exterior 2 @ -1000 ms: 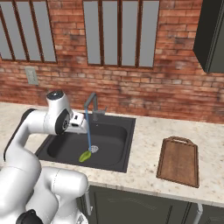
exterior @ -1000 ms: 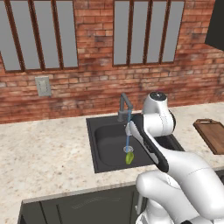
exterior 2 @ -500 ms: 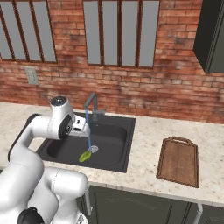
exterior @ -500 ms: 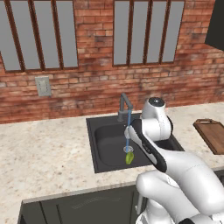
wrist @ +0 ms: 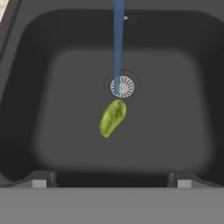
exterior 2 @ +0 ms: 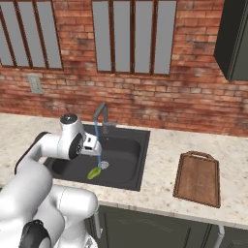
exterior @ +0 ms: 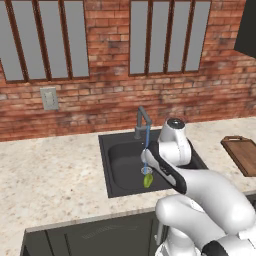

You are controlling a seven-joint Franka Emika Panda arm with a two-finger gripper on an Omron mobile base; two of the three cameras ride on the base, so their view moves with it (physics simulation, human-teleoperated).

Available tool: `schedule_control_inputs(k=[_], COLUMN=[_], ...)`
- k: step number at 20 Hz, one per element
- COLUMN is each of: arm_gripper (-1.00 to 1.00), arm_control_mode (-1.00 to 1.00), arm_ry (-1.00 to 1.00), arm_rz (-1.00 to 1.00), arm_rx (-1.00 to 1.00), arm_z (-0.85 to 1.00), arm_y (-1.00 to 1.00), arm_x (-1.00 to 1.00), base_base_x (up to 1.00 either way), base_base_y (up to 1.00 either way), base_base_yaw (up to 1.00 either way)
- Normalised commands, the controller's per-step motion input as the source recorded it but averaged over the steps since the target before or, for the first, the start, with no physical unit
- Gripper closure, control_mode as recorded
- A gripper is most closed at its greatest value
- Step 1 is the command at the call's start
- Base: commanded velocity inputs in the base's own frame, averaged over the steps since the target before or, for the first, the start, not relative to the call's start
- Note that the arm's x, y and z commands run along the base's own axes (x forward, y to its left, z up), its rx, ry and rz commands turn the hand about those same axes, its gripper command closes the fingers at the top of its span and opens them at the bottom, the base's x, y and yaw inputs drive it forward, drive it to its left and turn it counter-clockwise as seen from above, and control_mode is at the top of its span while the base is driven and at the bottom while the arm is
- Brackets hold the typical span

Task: Pick the mango from the sink and place it on the cutting board to airdry. Then turn off the sink faucet.

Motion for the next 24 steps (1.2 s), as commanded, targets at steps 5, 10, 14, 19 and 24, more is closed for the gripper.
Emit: schedule_control_inputs(k=[5,10,14,19,24], arm_gripper=[-1.0,-1.0,-1.0,-1.0,-1.0], arm_control_mode=[-1.0,-1.0,-1.0,-1.0,-1.0], arm_ry=[0.03,0.05,0.04,0.03,0.01], arm_rz=[0.0,0.0,0.0,0.0,0.0], arm_rx=[0.0,0.0,0.0,0.0,0.0], arm_z=[-0.32,-0.28,-0.2,-0.2,-0.26], arm_y=[0.0,0.0,0.0,0.0,0.0], arm_x=[0.19,0.21,0.18,0.17,0.13], base_base_x=[0.0,0.0,0.0,0.0,0.0], base_base_y=[0.0,0.0,0.0,0.0,0.0], base_base_yaw=[0.0,0.0,0.0,0.0,0.0])
